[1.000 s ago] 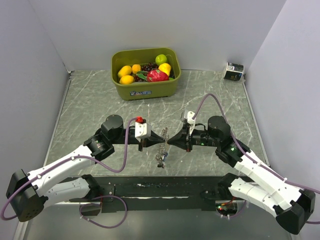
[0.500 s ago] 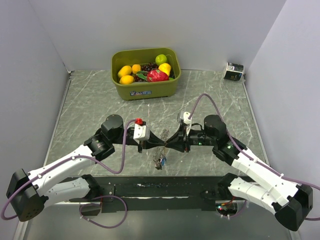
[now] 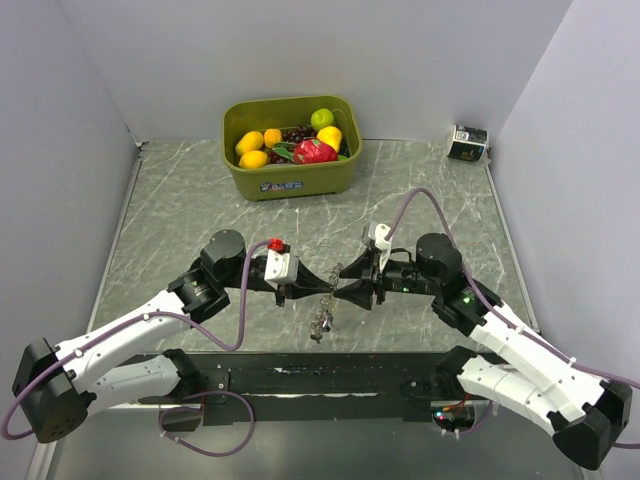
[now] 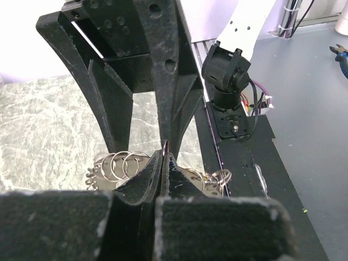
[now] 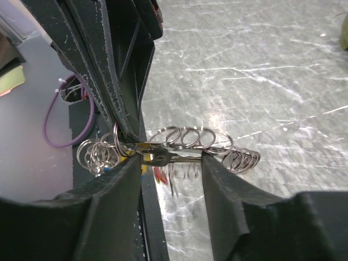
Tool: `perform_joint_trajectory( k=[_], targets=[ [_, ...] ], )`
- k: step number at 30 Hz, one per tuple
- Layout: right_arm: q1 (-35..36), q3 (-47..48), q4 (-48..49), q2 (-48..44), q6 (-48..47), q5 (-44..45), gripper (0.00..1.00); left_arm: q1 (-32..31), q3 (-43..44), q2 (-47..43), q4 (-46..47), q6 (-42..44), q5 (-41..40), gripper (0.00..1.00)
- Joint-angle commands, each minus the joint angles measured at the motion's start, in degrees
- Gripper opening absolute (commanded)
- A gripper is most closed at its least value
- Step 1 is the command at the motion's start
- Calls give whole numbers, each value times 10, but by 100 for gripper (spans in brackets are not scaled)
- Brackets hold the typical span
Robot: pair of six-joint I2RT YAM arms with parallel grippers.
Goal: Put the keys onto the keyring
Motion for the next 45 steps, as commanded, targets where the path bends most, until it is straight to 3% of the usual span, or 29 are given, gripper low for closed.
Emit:
perform_joint_trajectory(
  k=[1, 10, 19, 32, 36, 37, 42, 45],
  targets=[
    [1, -1, 21, -29, -9, 19, 59, -7, 19, -18, 39, 11, 23, 1],
    [1, -34, 47, -117, -21, -6, 65, -7, 17, -23, 34, 12, 19, 1],
    [1, -10, 56, -95, -30, -109, 49, -7, 19, -18, 41, 8, 20, 1],
    [1, -6, 99, -46, -5, -109, 45, -7, 21, -16, 37, 5, 26, 1],
    [1, -1, 105, -34, 2, -106, 36, -7, 21, -16, 40, 3, 28, 1],
    [1, 0, 105, -33, 5, -103, 29, -7, 21, -13, 38, 4, 29, 1],
    [1, 5, 98, -21, 6, -103, 22, -7, 21, -11, 42, 1, 34, 1],
    [2, 11, 84, -11, 1, -96, 9, -7, 26, -10, 35, 4, 35, 1]
  ],
)
